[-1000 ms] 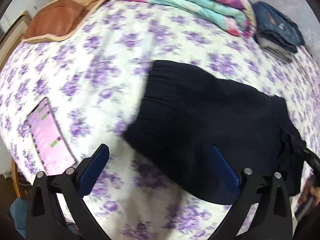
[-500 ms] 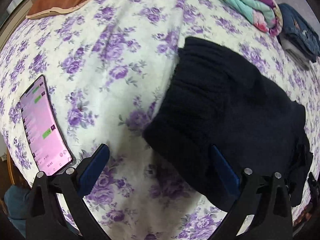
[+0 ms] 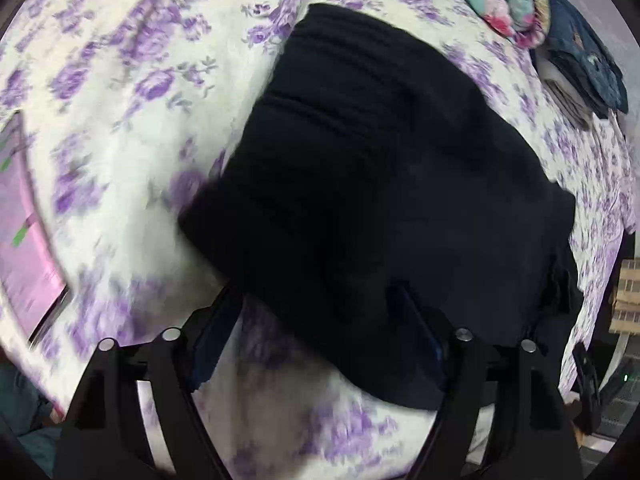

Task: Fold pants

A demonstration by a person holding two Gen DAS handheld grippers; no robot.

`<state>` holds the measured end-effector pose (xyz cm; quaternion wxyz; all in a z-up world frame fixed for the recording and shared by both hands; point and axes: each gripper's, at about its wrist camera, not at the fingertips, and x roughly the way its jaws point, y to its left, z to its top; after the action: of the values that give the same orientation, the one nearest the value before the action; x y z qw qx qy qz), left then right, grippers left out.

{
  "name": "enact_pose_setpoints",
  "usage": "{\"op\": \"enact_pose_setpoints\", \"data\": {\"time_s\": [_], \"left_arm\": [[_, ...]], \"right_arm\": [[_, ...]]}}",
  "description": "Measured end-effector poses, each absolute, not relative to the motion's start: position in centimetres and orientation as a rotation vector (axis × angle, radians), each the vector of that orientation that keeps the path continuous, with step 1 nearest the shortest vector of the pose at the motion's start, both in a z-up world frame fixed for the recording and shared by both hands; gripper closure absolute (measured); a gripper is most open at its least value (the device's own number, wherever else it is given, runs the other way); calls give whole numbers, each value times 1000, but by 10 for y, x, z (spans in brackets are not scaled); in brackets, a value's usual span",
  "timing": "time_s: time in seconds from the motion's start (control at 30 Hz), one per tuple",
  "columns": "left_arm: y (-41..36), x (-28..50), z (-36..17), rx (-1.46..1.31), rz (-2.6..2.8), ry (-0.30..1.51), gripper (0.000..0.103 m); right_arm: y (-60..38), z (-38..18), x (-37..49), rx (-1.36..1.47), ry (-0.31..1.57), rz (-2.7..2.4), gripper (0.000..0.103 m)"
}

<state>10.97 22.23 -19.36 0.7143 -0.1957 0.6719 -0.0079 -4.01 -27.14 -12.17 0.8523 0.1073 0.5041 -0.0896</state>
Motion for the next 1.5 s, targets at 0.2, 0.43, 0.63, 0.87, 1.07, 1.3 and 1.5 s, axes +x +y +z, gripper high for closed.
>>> {"op": "enact_pose_setpoints", "data": {"time_s": [0.2, 0.43, 0.63, 0.87, 1.07, 1.3, 1.5], "left_arm": [[244, 118, -181, -548, 87, 1406, 57], [165, 78, -50, -269, -190, 1142, 69], [13, 62, -23, -41, -651, 1117, 27], [-21, 74, -53, -46, -676, 1218, 21], [40, 91, -84, -45, -341, 1182, 17], [55, 81, -154, -77, -206, 1304, 17], [62, 80, -152, -133, -257, 1346, 16]], "right_arm": [[-271, -118, -42, 227, 1043, -175, 16], [-284, -122, -43, 294, 1023, -176, 16], [-283, -122, -38, 345, 1022, -125, 16], [-278, -115, -39, 408, 1027, -30, 15], [-260, -125, -24, 619, 1054, 130, 7], [-188, -167, 22, 525, 1244, 257, 6], [-156, -140, 24, 378, 1215, 305, 76]]}}
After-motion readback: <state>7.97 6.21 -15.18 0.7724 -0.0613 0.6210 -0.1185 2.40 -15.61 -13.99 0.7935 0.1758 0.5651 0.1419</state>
